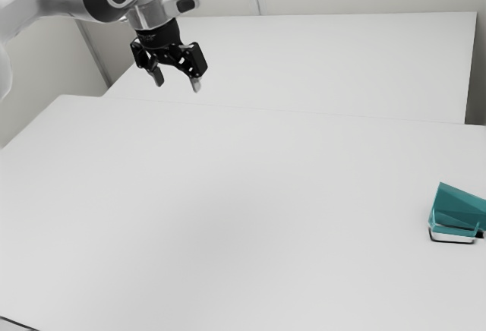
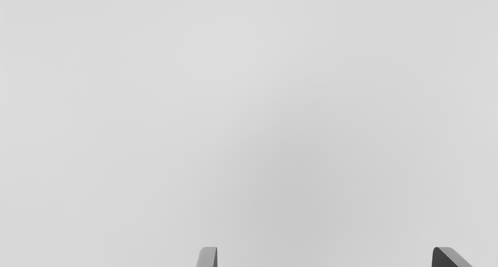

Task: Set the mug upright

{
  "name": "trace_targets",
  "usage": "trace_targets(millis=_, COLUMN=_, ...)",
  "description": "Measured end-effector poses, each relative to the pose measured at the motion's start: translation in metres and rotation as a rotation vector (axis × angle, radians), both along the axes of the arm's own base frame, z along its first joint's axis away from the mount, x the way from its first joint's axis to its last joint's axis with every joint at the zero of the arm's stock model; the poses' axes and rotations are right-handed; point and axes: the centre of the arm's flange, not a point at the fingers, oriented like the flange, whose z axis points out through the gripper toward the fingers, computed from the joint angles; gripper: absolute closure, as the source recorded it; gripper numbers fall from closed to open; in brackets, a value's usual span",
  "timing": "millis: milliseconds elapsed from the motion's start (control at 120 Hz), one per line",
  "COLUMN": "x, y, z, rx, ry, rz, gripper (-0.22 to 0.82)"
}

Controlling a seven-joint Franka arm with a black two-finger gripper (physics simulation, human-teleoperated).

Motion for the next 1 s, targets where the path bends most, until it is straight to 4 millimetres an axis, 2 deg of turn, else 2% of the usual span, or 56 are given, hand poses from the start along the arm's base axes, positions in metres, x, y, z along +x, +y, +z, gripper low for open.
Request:
trace_targets(millis=300, x=-0.003, y=-0.007, z=0.004, rx=-0.006, ry=-0.006, rz=-0.006, gripper=0.00)
trace_targets(millis=450, x=-0.004, y=-0.019, z=0.001, rx=-0.142, ry=0.021, rz=0.000, gripper=0.00)
trace_targets(millis=525, x=-0.001, y=-0.027, z=-0.013, rx=-0.239, ry=0.057, rz=0.009, gripper=0.00)
trace_targets(millis=592, x=0.008, y=-0.038, z=-0.037, rx=-0.325, ry=0.103, rz=0.027, gripper=0.00)
trace_targets(millis=667, x=0.010, y=-0.062, z=-0.066, rx=-0.420, ry=0.166, rz=0.036, gripper=0.00)
trace_targets(millis=783, x=0.008, y=-0.133, z=-0.107, rx=-0.530, ry=0.236, rz=0.003, gripper=0.00)
trace_targets(millis=842, x=0.008, y=-0.160, z=-0.128, rx=-0.581, ry=0.265, rz=0.007, gripper=0.00)
trace_targets(millis=1000, x=0.017, y=-0.204, z=-0.174, rx=-0.701, ry=0.297, rz=0.075, gripper=0.00)
